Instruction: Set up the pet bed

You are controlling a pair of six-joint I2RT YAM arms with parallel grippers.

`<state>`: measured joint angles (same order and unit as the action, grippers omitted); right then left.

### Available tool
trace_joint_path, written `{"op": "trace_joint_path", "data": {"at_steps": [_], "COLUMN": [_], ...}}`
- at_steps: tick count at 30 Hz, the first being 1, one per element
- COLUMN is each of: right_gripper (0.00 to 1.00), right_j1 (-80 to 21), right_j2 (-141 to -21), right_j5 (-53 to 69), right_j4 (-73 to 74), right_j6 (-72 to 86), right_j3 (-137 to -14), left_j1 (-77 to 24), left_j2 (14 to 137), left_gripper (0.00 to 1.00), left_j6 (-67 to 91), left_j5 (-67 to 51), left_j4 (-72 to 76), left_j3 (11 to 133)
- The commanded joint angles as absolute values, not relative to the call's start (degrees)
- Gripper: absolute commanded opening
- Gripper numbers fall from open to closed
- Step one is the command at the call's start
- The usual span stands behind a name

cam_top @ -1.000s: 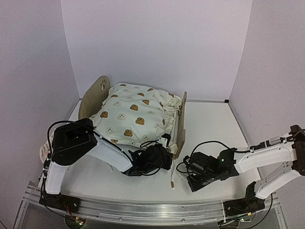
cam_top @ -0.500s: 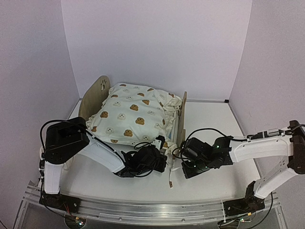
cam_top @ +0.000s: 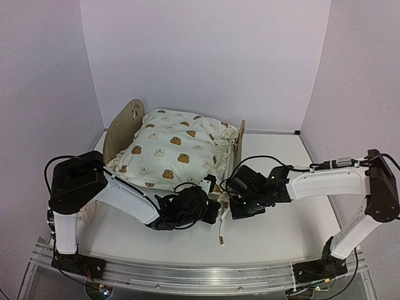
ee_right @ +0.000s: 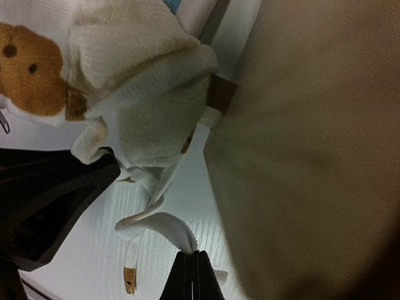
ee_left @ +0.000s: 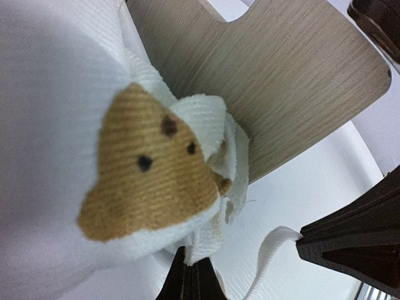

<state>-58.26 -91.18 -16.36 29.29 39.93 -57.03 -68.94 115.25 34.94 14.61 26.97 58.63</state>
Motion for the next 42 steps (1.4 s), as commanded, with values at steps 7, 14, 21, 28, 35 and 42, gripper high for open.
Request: {"op": "trace_joint_path", "data": {"at_steps": [7,14,21,28,35,42], "right_gripper": [0.00,0.00,0.00,0.00,0.00,0.00], "right_j1": [-57.95,-57.64,-57.52,-57.56,-57.57,-57.52], "right_j2": [-98.11,-102.26,-105.44,-107.45,-107.33,-105.62], "right_j5": [-19.51,-22.13,-23.62,-21.17,-19.15,-17.35], "right_j4": [29.53,30.38,31.38,27.43,20.63,12.67], "right_j6": [38.24,37.85,37.19,33.20,30.57,28.41], "right_j3": [-64.61,-67.67,-70.38,-70.86,-68.53,-64.59], "left_j1": [-68.73,-68.69,-68.73,-68.73,-68.69,-68.69], "left_j2": [111.09,110.16,110.26,110.59,110.52,109.57], "left_gripper": [0.00,0.00,0.00,0.00,0.03,0.05], "left_j6": [35.63,35.51,35.35,35.16,35.21,35.23], "left_j5": [12.93,13.27,13.13,12.03,10.36,8.43], "left_j4": [26.27,25.85,25.58,25.66,25.28,24.54], "left_j3": [57.10,56.17,56.02,56.60,56.90,57.00]}}
